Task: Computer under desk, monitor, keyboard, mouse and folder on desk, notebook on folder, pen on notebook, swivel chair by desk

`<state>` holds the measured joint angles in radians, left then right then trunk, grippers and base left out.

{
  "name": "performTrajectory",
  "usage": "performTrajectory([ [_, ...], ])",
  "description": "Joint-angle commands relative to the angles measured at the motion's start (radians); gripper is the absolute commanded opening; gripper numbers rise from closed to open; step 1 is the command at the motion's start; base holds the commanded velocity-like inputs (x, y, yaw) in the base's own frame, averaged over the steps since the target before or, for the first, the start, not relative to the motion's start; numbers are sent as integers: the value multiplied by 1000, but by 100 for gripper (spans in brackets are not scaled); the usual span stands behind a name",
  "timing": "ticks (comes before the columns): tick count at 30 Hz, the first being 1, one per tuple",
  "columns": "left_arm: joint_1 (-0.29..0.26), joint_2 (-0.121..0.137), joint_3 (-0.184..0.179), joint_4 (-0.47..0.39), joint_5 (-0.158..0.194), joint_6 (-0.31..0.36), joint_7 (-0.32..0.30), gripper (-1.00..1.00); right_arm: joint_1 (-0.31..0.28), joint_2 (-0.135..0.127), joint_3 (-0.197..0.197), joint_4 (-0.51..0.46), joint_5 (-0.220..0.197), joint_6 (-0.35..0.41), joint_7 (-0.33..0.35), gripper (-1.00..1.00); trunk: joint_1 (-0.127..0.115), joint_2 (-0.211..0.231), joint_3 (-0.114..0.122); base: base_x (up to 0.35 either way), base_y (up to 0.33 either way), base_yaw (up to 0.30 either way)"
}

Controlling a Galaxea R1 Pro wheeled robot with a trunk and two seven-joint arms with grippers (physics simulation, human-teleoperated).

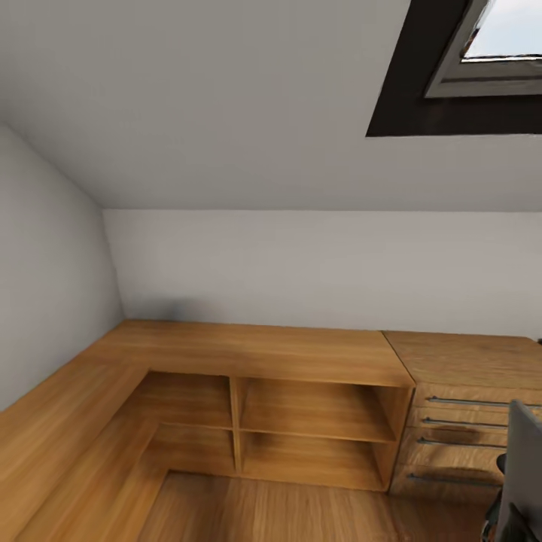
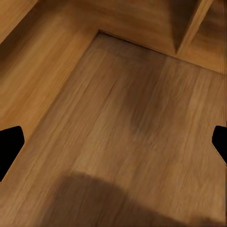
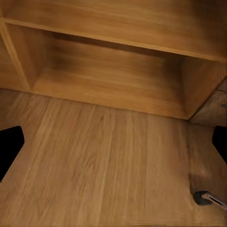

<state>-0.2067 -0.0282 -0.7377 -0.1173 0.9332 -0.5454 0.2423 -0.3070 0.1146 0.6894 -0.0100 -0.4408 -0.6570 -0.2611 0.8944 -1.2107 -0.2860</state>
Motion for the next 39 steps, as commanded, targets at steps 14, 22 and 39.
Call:
performTrajectory([
  [14,0,1,-8,0,1,-3,10,100,-1,2,5,-3,-15,2,-13,100,0,-1,-5,1,0,-288],
  [22,0,4,-6,1,3,-10,12,100,-1,2,4,-4,-16,3,-15,100,0,-1,-15,3,1,-181],
  [39,0,7,-3,4,8,-51,14,100,-1,7,4,-5,-16,4,-17,100,0,-1,-42,166,108,-16],
])
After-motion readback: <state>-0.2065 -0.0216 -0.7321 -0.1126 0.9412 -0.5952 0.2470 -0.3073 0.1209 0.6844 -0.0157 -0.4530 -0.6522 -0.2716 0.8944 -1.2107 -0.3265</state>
